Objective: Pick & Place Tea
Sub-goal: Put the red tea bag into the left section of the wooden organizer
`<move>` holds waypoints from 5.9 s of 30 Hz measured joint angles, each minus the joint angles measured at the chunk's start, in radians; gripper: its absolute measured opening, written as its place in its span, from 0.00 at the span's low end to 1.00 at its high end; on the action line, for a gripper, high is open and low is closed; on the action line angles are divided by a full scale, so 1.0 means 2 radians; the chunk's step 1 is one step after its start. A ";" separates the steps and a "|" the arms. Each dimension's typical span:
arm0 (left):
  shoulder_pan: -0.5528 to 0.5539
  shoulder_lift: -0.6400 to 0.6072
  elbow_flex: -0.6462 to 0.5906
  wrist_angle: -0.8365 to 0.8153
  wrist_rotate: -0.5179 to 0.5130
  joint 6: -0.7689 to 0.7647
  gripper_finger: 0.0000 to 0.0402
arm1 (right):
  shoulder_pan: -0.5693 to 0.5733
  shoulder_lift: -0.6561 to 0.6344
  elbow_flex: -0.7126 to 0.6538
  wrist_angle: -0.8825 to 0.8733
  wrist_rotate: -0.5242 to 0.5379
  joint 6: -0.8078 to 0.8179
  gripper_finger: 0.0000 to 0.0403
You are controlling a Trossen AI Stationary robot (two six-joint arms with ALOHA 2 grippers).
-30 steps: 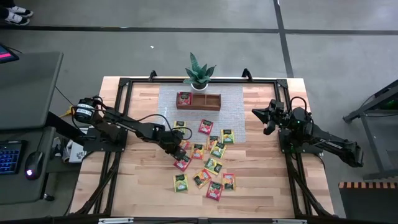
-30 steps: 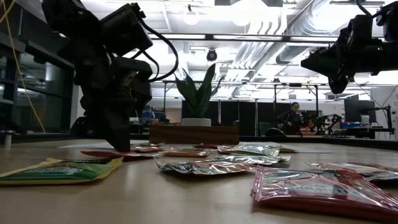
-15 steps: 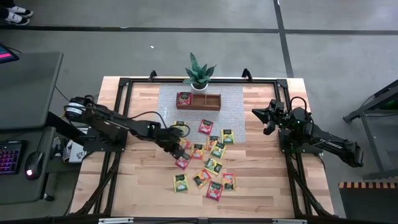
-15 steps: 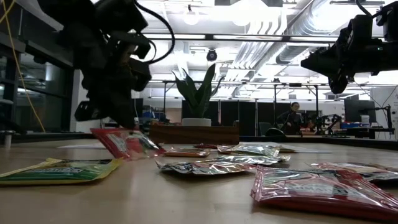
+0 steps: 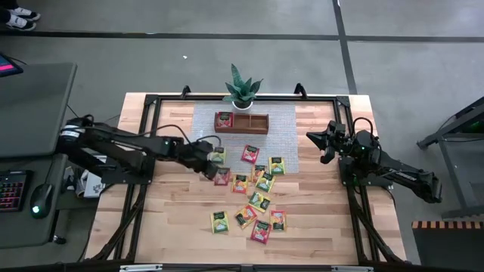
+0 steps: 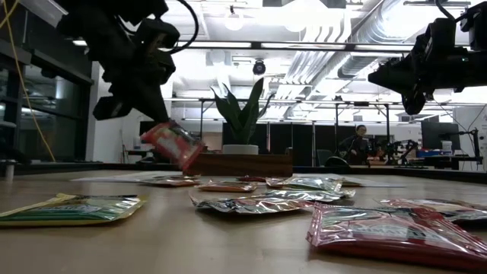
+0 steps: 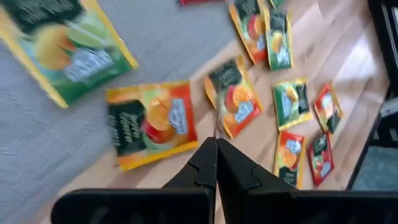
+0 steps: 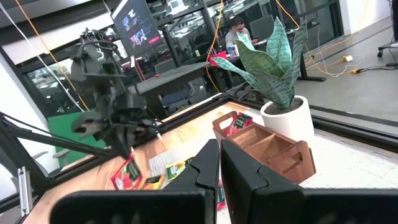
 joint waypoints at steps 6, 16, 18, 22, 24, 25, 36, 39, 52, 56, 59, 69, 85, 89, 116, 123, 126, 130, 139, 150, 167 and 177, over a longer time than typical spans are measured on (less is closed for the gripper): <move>0.026 -0.023 0.000 -0.010 -0.005 0.008 0.00 | 0.000 0.000 0.000 0.000 0.000 0.000 0.03; 0.084 -0.034 0.000 0.011 -0.016 0.077 0.00 | 0.000 0.000 0.000 0.000 0.000 0.000 0.03; 0.097 -0.034 0.000 0.031 -0.017 0.093 0.00 | 0.000 0.000 0.000 0.000 0.000 0.000 0.03; 0.126 -0.034 0.005 0.050 -0.030 0.125 0.00 | 0.000 0.000 0.000 0.000 0.000 0.000 0.03; 0.140 -0.034 0.015 0.043 -0.046 0.152 0.00 | 0.000 0.000 0.000 0.000 0.000 0.000 0.03; 0.147 -0.034 0.022 0.038 -0.055 0.168 0.00 | 0.000 0.000 0.000 0.000 0.000 0.000 0.03; 0.227 -0.010 0.059 0.028 -0.089 0.312 0.00 | 0.000 0.000 0.000 0.000 0.000 0.000 0.03; 0.248 0.002 0.060 0.048 -0.070 0.340 0.00 | 0.000 0.000 0.000 0.000 0.000 0.000 0.03; 0.318 0.079 0.060 0.124 0.013 0.417 0.00 | 0.000 0.000 0.000 0.000 0.000 0.000 0.03; 0.325 0.100 0.060 0.134 0.034 0.428 0.00 | 0.000 0.000 0.000 0.000 0.000 0.000 0.03; 0.330 0.113 0.060 0.145 0.043 0.434 0.00 | 0.000 0.000 0.000 0.000 0.000 0.000 0.03; 0.336 0.140 0.060 0.161 0.050 0.441 0.00 | 0.000 0.000 0.000 0.000 0.000 0.000 0.03; 0.336 0.140 0.060 0.144 -0.016 0.441 0.01 | 0.000 0.000 0.000 0.000 0.000 0.000 0.03; 0.336 0.140 0.060 0.152 0.020 0.457 0.07 | 0.000 0.000 0.000 0.000 0.000 0.000 0.03; 0.324 0.022 0.059 0.069 0.004 0.469 0.45 | 0.000 0.000 0.000 0.000 0.000 0.000 0.03; 0.291 -0.001 0.059 0.065 0.011 0.438 0.45 | 0.000 0.000 0.000 0.000 0.000 0.000 0.03; 0.272 -0.002 0.059 0.060 0.022 0.428 0.45 | 0.000 0.000 0.000 0.000 0.000 0.000 0.03; 0.244 -0.018 0.038 0.057 0.025 0.422 0.45 | 0.000 0.000 0.000 0.000 0.000 0.000 0.03; 0.156 -0.041 -0.016 0.097 0.009 0.307 0.45 | 0.000 0.000 0.000 0.000 0.000 0.000 0.03; 0.112 0.093 0.029 0.141 -0.025 0.072 0.45 | 0.000 0.000 0.000 0.000 0.000 0.000 0.03; 0.124 0.268 0.211 0.041 0.051 0.093 0.46 | 0.000 0.000 0.000 0.000 0.001 0.000 0.03; 0.148 0.325 0.299 -0.072 0.062 0.114 0.70 | 0.000 0.000 0.000 0.000 0.002 0.000 0.03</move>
